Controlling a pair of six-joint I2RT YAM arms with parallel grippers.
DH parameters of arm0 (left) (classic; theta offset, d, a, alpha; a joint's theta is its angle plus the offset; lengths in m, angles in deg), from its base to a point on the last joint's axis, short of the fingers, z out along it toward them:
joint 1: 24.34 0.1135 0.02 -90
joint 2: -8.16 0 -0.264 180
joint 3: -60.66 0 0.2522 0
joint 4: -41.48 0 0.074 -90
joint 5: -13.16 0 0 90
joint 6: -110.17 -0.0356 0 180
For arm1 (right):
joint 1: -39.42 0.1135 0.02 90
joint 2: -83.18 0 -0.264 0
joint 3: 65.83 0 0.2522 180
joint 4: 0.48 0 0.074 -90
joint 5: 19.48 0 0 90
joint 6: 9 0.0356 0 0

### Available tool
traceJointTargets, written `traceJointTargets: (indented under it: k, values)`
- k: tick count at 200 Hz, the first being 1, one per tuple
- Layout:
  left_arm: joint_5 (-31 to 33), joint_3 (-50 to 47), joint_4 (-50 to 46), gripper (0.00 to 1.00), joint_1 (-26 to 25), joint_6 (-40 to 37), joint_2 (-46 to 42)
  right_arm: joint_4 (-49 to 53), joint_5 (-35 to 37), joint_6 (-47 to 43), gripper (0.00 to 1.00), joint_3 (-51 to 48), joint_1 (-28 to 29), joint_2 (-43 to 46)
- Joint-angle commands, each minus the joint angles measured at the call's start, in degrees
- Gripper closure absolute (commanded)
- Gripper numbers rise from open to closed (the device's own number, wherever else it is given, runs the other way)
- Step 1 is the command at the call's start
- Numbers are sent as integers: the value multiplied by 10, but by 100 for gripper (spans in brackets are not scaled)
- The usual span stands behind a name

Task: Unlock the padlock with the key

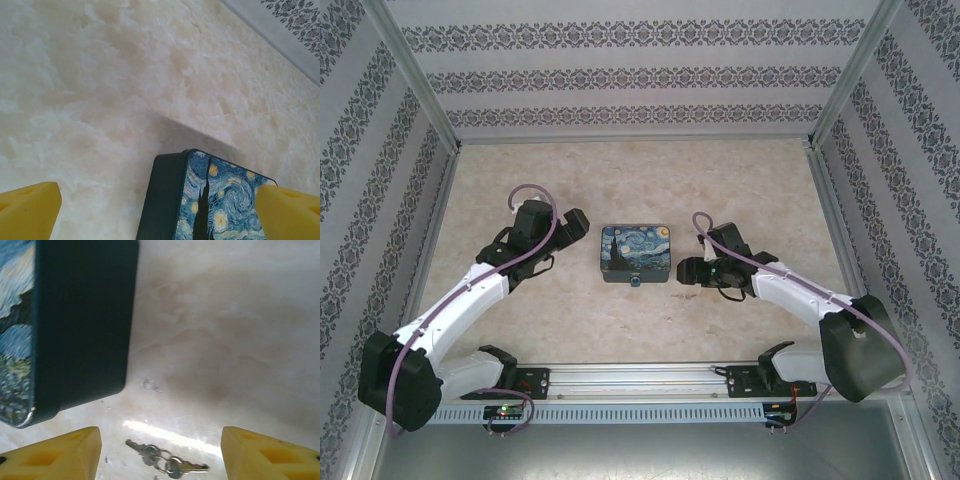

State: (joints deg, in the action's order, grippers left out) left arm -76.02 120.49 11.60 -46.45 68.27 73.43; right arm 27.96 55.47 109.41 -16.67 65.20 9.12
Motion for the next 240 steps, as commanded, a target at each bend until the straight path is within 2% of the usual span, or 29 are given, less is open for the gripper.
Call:
traceJointTargets:
  k: [1,31,92,163,240]
  values:
    - [-16,-13,7,1,4,8,-5,-28,20,-13,37,-6,20,-19]
    - [-25,-17,17,1,4,16,4,-39,23,-17,41,-1,38,-46]
    - [-25,-17,17,1,3,21,8,-69,20,0,43,-15,57,-75]
    - [-23,-18,25,1,4,25,19,-78,36,35,43,-57,85,-59]
    - [-26,-19,34,1,3,29,30,-57,79,74,45,-75,152,-28]
